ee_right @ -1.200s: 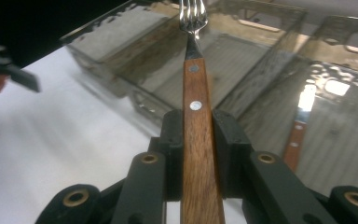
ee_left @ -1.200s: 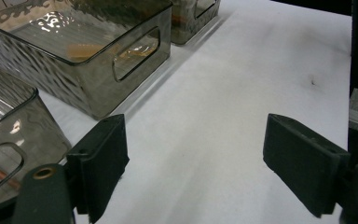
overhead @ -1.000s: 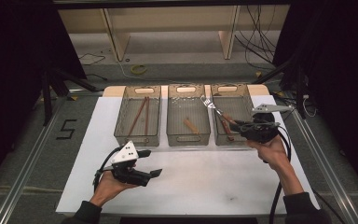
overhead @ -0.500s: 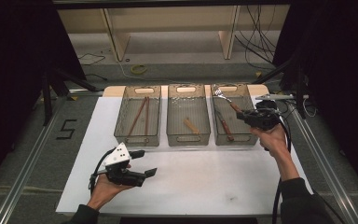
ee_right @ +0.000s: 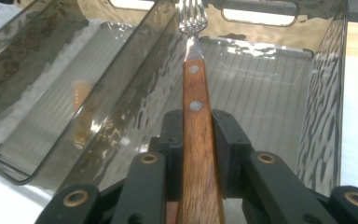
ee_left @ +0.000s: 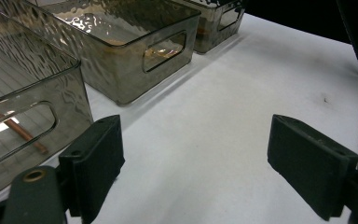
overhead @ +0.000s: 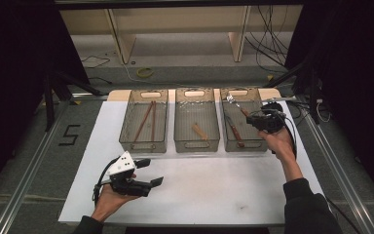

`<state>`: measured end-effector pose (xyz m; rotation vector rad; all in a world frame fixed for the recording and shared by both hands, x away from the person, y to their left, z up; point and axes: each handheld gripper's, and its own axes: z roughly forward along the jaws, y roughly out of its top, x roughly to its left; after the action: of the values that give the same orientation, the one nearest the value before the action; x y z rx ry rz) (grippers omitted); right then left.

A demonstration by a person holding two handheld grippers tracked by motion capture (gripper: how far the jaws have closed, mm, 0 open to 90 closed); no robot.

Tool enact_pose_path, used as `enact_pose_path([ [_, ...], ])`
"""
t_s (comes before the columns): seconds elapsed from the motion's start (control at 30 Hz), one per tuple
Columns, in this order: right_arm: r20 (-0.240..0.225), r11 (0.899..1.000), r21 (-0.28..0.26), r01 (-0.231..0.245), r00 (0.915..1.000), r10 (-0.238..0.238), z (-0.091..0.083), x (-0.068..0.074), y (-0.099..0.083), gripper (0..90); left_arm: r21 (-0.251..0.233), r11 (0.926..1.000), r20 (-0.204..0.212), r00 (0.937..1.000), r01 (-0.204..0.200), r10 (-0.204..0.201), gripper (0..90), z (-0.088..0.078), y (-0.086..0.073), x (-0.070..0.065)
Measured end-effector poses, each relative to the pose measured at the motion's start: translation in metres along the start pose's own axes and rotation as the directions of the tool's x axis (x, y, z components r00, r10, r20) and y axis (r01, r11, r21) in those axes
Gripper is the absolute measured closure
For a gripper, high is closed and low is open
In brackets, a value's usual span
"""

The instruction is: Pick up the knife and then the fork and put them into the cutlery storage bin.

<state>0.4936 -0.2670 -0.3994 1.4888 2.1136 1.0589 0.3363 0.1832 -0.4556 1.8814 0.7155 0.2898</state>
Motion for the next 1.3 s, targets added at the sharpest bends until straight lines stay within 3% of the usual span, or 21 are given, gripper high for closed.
enact_pose_path([
  [0.3,0.026,0.999,0.037,-0.024,0.9994,0.023,0.014,0.003,0.004,75.3,-0.004,0.9999,-0.002,0.9999,0.013,-0.013,17.8,-0.001,-0.001,0.001],
  [0.37,0.004,0.998,0.056,-0.021,0.9998,0.02,0.017,0.004,0.007,74.8,-0.003,0.9999,-0.001,0.9999,0.011,-0.011,17.9,-0.001,-0.001,0.001],
  [0.4,0.011,0.998,0.061,-0.015,0.9998,0.014,0.018,0.006,0.008,72.3,-0.002,0.9999,-0.001,0.9999,0.011,-0.011,17.8,0.0,-0.002,0.001],
  [0.47,-0.017,0.998,0.063,-0.02,0.9996,0.021,0.02,0.007,0.011,59.1,0.001,0.9999,-0.002,0.9999,0.012,-0.012,17.8,-0.001,-0.002,0.001],
  [0.73,-0.05,1.0,0.015,-0.003,0.9988,0.004,0.007,0.012,0.011,52.7,-0.001,0.9999,-0.003,0.9999,0.012,-0.012,17.8,-0.002,-0.002,0.002],
  [0.9,-0.095,1.0,-0.013,0.008,0.9955,-0.009,-0.004,0.016,0.006,47.6,0.002,0.9999,0.0,0.9999,0.017,-0.017,17.8,-0.001,-0.002,0.002],
  [1.3,-0.203,0.995,-0.081,0.05,0.977,-0.065,-0.027,0.047,-0.019,37.6,0.006,0.9997,0.004,0.9997,0.023,-0.023,17.7,0.0,-0.002,0.003],
])
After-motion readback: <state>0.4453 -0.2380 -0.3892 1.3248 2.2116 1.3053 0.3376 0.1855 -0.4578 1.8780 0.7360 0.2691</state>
